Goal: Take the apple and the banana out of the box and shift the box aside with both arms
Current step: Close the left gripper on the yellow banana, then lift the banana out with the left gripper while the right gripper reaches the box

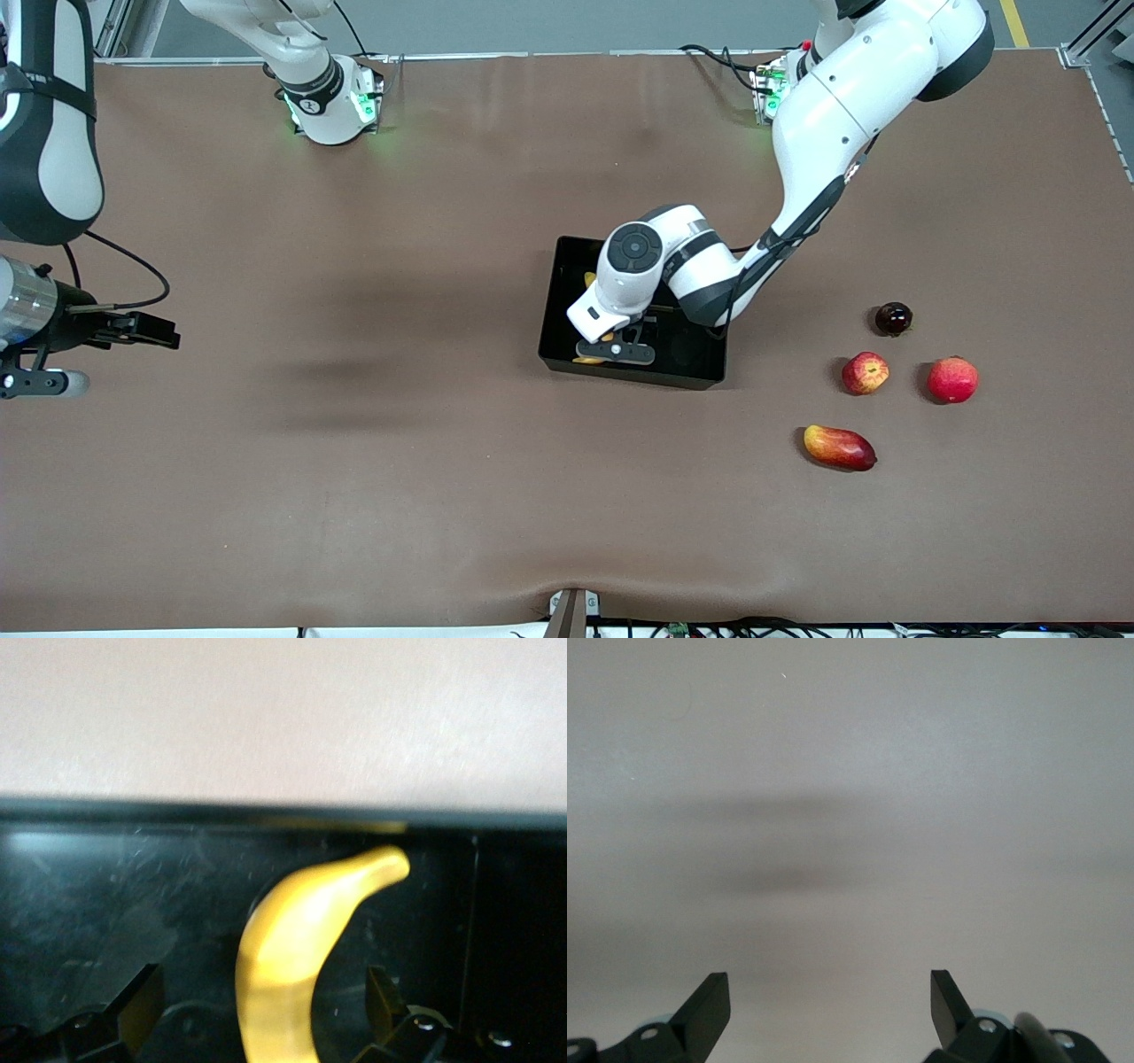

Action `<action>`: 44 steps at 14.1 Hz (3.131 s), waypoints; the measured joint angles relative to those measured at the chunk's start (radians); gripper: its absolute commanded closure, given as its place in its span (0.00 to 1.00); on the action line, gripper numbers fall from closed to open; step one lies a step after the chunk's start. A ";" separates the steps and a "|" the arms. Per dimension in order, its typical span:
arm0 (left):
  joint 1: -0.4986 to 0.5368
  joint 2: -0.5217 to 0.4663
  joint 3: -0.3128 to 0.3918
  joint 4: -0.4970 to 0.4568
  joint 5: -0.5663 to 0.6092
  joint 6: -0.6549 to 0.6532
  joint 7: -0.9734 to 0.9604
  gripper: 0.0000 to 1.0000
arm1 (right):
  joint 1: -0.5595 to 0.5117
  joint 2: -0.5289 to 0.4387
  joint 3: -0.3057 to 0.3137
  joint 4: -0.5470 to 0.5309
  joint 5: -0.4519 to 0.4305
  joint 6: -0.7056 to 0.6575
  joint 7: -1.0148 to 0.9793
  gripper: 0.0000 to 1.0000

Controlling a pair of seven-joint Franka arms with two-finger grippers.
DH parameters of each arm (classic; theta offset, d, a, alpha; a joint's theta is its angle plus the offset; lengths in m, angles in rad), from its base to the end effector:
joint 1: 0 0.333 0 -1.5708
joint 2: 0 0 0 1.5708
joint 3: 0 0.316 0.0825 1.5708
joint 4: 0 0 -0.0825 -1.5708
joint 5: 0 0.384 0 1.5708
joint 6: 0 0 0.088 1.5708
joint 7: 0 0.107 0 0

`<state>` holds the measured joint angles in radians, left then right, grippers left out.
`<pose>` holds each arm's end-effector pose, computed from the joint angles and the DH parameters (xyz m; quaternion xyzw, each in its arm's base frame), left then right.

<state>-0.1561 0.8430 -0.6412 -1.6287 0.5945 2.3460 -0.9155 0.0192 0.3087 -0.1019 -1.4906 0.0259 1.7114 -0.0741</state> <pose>0.5302 -0.4445 0.2026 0.9975 -0.0550 0.0171 0.0404 0.6440 -0.0430 0.4889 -0.9991 0.0049 0.0432 0.0006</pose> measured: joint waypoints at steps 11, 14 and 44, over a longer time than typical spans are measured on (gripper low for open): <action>-0.003 0.041 0.010 0.000 0.000 0.048 -0.002 1.00 | 0.042 0.018 0.001 0.000 0.000 -0.028 -0.001 0.00; -0.003 0.040 0.009 0.005 0.002 0.048 -0.008 1.00 | 0.046 0.019 0.001 -0.005 0.000 -0.038 -0.001 0.00; 0.587 -0.257 0.022 0.071 -0.114 -0.231 0.691 1.00 | 0.655 0.354 0.011 0.002 0.288 0.452 0.281 0.00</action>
<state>0.4308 0.5857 -0.6194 -1.5575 0.4809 2.1151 -0.2240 0.6741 0.6625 -0.0912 -1.4883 0.3143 2.1630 0.2067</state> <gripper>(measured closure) 0.586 0.000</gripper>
